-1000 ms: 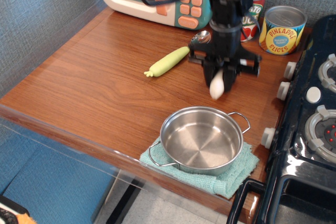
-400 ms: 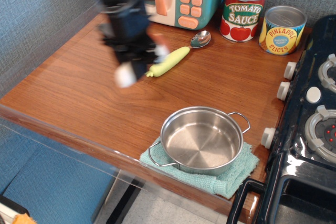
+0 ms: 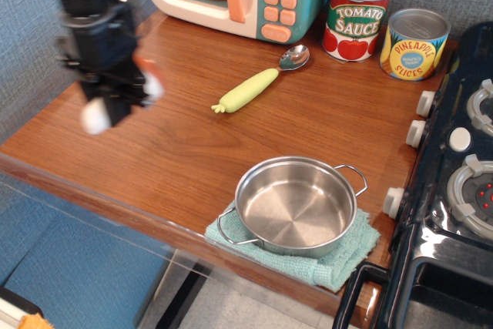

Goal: Move the mushroom to the lower left of the table.

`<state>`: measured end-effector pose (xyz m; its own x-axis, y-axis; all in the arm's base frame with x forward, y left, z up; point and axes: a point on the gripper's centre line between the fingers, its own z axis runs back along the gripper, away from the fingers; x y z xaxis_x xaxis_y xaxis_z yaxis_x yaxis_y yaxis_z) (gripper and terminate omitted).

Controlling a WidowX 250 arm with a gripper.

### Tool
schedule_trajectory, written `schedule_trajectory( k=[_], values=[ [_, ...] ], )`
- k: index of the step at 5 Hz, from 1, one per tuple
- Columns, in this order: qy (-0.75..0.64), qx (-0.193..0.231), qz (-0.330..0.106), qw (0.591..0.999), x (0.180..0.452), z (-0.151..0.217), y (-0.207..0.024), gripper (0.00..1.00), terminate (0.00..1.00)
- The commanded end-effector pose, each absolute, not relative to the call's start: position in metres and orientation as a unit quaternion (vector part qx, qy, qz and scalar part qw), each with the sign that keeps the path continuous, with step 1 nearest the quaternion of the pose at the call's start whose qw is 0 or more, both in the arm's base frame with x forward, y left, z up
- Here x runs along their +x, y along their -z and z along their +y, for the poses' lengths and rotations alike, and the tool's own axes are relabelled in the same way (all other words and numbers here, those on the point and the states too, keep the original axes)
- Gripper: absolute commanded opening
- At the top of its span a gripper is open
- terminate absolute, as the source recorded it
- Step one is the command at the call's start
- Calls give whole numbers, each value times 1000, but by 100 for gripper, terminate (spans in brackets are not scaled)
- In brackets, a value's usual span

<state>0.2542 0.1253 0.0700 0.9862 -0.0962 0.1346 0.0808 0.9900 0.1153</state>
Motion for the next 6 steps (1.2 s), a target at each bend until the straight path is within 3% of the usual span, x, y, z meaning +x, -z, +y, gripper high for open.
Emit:
schedule_trajectory(
  k=[1,2,3,4,5,6],
  values=[
    [31,81,-59,994,255,161,-63,0,0],
    [27,71,-30,997,251,176,-43,0,0],
    [32,72,-20,997,252,185,-40,0,0],
    [46,71,-9,996,252,186,-40,100,0],
    [63,70,-3,996,253,185,-44,100,0],
    [67,86,-13,994,253,180,-64,100,0]
  ],
)
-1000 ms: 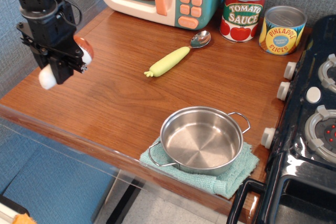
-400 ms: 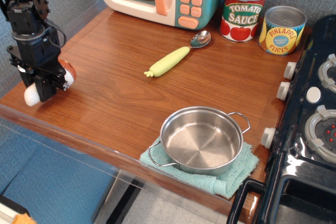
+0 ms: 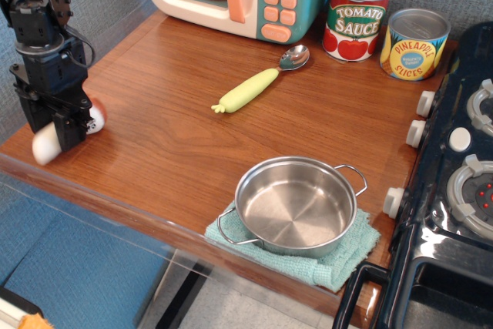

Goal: Move the mushroom to the lower left of the table.

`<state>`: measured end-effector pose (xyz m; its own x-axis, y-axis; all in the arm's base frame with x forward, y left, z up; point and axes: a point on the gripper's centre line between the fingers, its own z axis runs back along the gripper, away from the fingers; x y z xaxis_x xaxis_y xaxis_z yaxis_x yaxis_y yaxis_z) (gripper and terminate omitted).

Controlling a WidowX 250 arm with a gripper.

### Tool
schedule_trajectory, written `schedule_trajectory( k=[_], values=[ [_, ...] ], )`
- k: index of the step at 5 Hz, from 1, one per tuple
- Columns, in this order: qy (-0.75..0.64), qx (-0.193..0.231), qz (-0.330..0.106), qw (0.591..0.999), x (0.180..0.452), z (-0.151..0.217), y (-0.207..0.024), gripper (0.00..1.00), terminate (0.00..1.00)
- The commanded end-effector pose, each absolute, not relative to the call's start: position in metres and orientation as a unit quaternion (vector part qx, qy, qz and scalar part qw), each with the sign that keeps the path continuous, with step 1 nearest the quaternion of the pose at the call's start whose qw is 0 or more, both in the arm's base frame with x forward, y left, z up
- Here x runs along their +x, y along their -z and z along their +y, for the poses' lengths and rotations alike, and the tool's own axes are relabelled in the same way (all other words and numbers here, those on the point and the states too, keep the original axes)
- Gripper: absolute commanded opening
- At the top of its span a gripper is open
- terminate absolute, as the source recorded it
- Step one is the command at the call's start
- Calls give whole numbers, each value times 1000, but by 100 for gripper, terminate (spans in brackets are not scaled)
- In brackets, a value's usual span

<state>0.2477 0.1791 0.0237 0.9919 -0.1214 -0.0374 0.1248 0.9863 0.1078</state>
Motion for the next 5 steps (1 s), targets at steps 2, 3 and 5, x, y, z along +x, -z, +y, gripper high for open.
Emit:
schedule_trajectory(
  k=[2,3,5],
  values=[
    [42,103,-42,993,241,174,-108,100,0],
    [34,109,-47,992,238,170,-107,100,0],
    [34,109,-47,992,238,170,-107,100,100]
  ],
)
